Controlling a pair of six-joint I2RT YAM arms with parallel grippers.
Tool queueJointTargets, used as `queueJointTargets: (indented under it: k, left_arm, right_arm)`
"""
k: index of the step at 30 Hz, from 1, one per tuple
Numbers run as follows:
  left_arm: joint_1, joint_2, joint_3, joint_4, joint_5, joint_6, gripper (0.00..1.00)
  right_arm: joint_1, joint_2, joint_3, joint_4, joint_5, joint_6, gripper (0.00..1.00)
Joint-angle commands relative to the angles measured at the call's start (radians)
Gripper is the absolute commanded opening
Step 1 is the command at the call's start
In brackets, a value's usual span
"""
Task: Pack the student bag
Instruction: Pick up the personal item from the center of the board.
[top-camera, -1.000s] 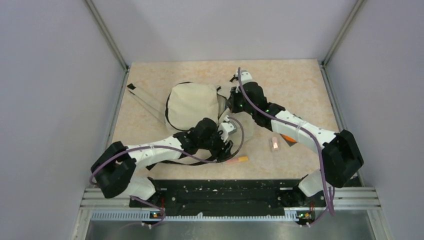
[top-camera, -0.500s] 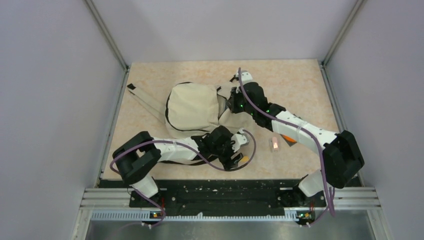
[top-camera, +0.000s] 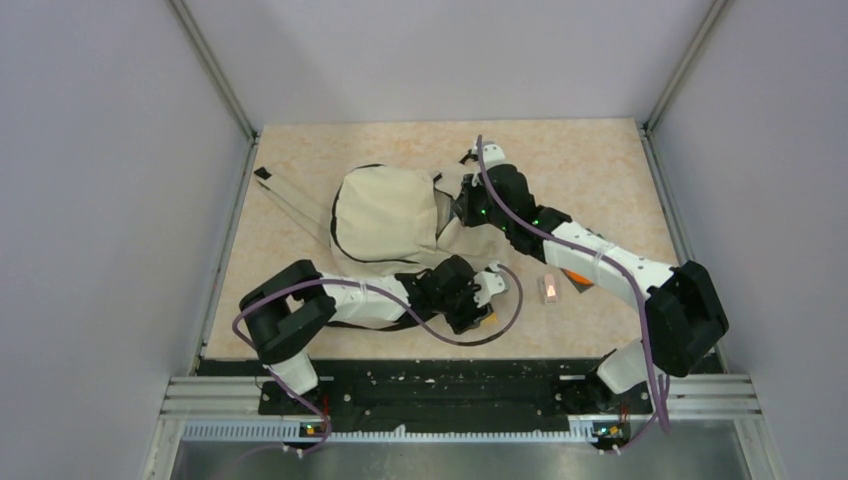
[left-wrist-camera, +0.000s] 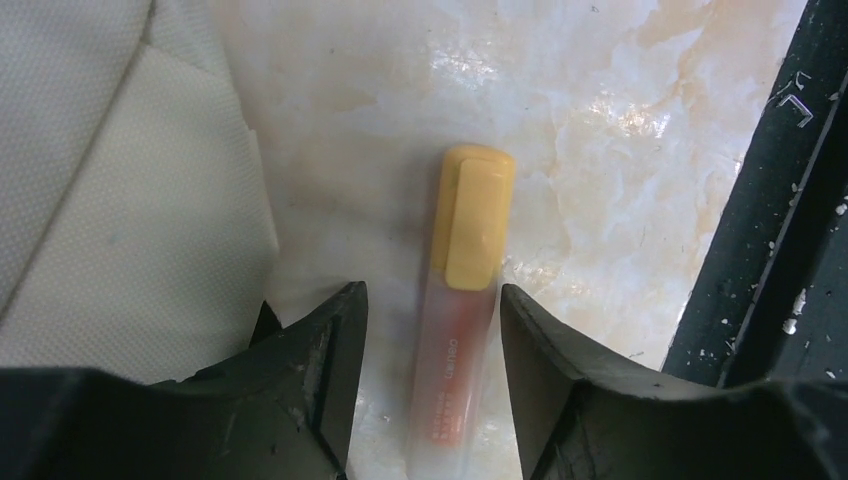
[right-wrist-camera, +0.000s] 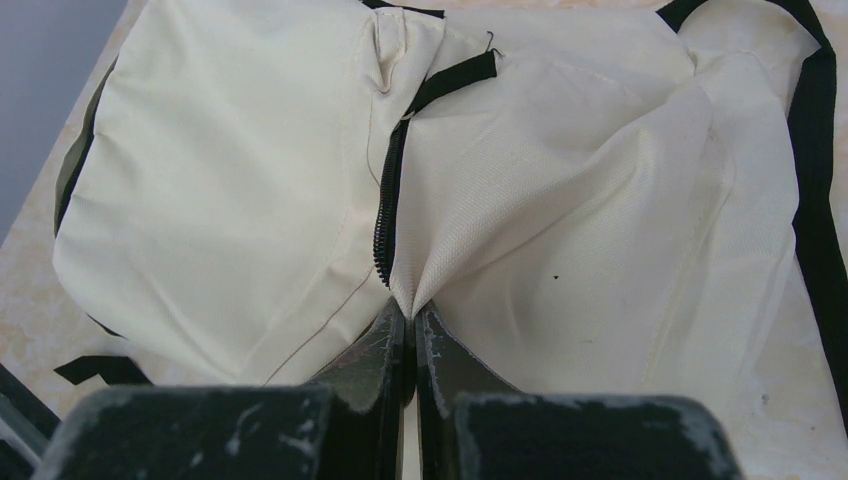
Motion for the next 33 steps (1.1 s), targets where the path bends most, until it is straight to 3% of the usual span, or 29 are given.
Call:
queueJointTargets:
  k: [1, 11, 23, 33]
  left_arm:
    - [-0.043, 0.036, 0.013, -0.032, -0.065, 0.02, 0.56]
    - [-0.066, -0.036, -0.095, 0.05, -0.155, -0.062, 0.27]
    - [-0.048, -0.271, -0.137, 0.091, -0.28, -0.376, 0.2]
    - [0.081, -0.518, -0.054, -0.165, -0.269, -0.429, 0.2]
  right_arm:
    - [0.0, -0.073, 0.014, 0.081, 0.006, 0.002, 0.0]
    - [0.0, -0.079, 0.0, 0.087, 0.016, 0.003, 0.0]
    - [0.0, -0.09, -0.001, 0.089, 0.02, 0.006, 0.0]
    - [0.0, -0.101, -0.004, 0.095, 0.027, 0.007, 0.0]
